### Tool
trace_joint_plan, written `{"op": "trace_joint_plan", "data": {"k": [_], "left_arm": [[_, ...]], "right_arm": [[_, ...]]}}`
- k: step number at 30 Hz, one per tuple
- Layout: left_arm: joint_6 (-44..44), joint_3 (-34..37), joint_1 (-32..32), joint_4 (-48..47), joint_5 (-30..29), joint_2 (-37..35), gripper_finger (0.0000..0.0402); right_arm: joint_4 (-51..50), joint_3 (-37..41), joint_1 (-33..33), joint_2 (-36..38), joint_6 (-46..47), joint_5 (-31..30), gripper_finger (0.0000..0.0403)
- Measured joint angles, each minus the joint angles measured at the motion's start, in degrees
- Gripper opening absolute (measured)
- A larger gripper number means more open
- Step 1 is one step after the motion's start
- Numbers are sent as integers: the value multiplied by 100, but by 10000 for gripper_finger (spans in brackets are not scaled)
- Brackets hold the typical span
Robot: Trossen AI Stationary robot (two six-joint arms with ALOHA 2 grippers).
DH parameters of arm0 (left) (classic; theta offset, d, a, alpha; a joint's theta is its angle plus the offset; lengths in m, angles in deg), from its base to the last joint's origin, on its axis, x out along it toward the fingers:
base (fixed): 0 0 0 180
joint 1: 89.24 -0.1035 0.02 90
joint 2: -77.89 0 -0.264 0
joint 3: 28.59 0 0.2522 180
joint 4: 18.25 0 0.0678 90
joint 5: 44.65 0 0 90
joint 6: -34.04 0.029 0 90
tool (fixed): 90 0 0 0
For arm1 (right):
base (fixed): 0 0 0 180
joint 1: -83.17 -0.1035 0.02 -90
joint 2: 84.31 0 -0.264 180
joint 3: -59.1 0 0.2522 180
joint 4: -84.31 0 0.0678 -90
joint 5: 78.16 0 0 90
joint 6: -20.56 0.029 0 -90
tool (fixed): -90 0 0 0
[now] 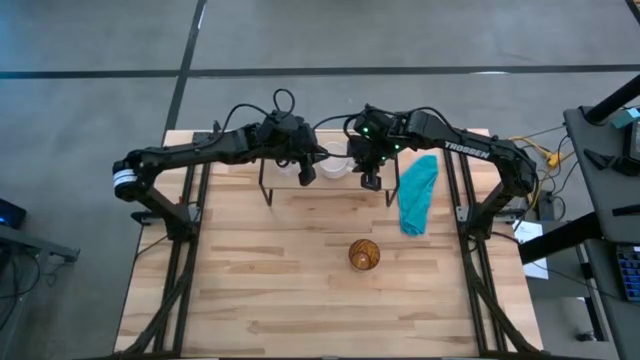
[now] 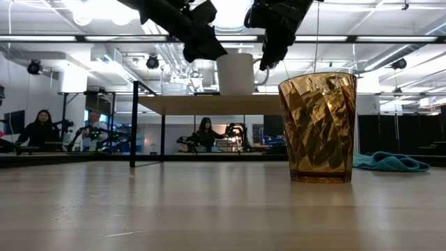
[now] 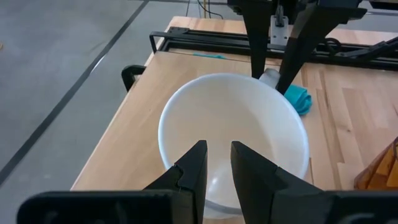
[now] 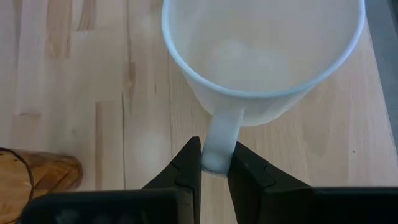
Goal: Stack small to large cups/mugs on shelf
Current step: Put the white mug on the shelf
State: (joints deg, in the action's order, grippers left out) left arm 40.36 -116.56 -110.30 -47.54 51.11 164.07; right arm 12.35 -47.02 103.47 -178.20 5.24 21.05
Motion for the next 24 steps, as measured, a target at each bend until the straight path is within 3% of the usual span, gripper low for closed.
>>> {"op": "trace_joint_plan", "data": {"k": [24], "left_arm": [[9, -16, 0, 29, 24, -16, 59]], "right_arm": [[252, -218, 41, -246, -51, -45, 45]]}}
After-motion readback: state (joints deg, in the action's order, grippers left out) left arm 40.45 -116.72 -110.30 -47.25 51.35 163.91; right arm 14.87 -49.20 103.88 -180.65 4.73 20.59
